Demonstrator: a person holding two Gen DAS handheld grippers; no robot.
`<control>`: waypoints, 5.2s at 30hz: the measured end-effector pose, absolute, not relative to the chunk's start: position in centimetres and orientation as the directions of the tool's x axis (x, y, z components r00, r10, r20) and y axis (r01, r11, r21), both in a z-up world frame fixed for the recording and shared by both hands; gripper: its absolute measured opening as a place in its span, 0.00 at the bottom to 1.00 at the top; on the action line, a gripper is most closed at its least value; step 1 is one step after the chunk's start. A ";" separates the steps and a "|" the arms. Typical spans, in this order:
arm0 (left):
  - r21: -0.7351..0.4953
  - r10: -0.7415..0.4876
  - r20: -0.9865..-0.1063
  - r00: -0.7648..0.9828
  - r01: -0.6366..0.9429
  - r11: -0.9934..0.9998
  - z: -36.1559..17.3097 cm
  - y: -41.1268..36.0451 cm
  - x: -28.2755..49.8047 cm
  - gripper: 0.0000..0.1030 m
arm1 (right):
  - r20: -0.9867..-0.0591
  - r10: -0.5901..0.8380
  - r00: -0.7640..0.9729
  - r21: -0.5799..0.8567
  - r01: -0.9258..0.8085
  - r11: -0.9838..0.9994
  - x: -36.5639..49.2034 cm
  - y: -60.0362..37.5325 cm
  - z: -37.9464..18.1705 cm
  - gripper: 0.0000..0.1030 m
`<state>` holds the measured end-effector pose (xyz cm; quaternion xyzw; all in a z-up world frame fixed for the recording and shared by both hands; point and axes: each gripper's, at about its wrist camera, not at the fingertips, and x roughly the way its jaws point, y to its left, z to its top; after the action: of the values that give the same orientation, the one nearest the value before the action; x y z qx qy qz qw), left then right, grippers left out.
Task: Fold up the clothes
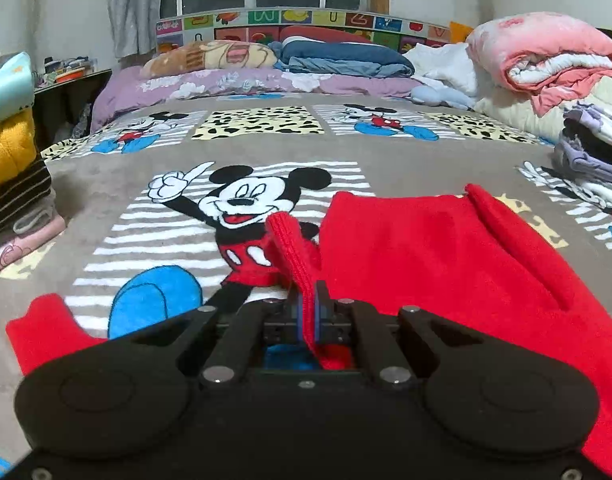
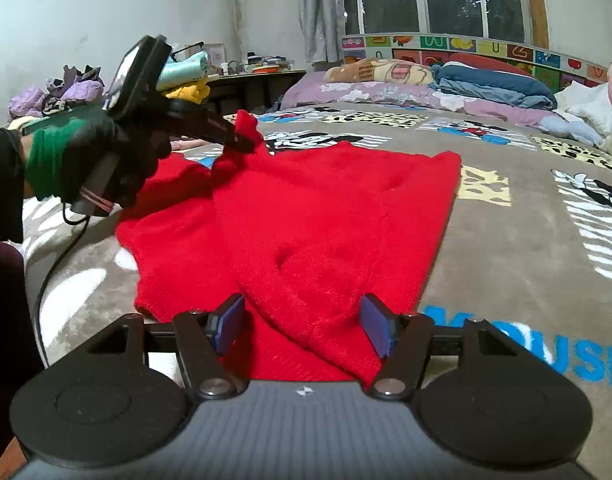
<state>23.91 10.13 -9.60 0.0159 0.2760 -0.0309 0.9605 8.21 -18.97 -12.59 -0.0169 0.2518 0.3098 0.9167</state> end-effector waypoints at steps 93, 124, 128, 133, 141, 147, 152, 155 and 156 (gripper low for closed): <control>-0.071 -0.202 -0.593 0.779 0.199 0.977 -6.1 -6.9 36.5 0.36 | -0.339 0.739 0.582 0.541 -0.522 0.659 9.3 -25.2 -13.0 0.48; 0.217 -0.086 -0.652 0.754 0.293 0.931 -8.7 -10.7 38.1 0.30 | -0.417 0.643 0.643 0.327 -0.554 0.766 9.4 -20.2 -12.7 0.50; 0.185 -0.083 -0.627 0.774 0.252 0.950 -7.1 -8.2 35.1 0.36 | -0.395 0.637 0.662 0.306 -0.559 0.771 8.9 -20.6 -12.5 0.50; 0.106 -0.103 -0.628 0.771 0.217 0.970 -5.4 -3.3 31.3 0.50 | -0.346 0.630 0.695 0.294 -0.557 0.777 7.9 -21.0 -11.9 0.50; -0.100 -0.110 -0.608 0.787 0.061 0.993 -4.6 6.4 23.8 0.60 | -0.303 0.627 0.718 0.364 -0.521 0.772 5.6 -22.3 -11.2 0.51; -0.300 -0.091 -0.566 0.819 -0.102 0.948 -5.8 12.3 17.4 0.60 | -0.278 0.603 0.748 0.525 -0.407 0.747 5.3 -25.2 -11.7 0.52; -0.454 -0.064 -0.531 0.845 -0.220 0.863 -7.4 16.5 12.1 0.60 | -0.265 0.558 0.787 0.664 -0.271 0.697 6.1 -27.5 -13.3 0.54; -0.529 -0.045 -0.528 0.848 -0.287 0.798 -9.1 18.6 9.7 0.60 | -0.275 0.537 0.797 0.719 -0.200 0.666 6.5 -28.3 -14.5 0.54; -0.551 -0.050 -0.531 0.846 -0.300 0.779 -9.7 19.3 9.3 0.60 | -0.281 0.533 0.798 0.730 -0.183 0.658 6.6 -28.5 -14.8 0.54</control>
<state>9.32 19.30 -9.66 -0.3253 0.2686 0.0692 0.9040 6.60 -28.53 -14.79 0.3594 0.2436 0.2042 0.8774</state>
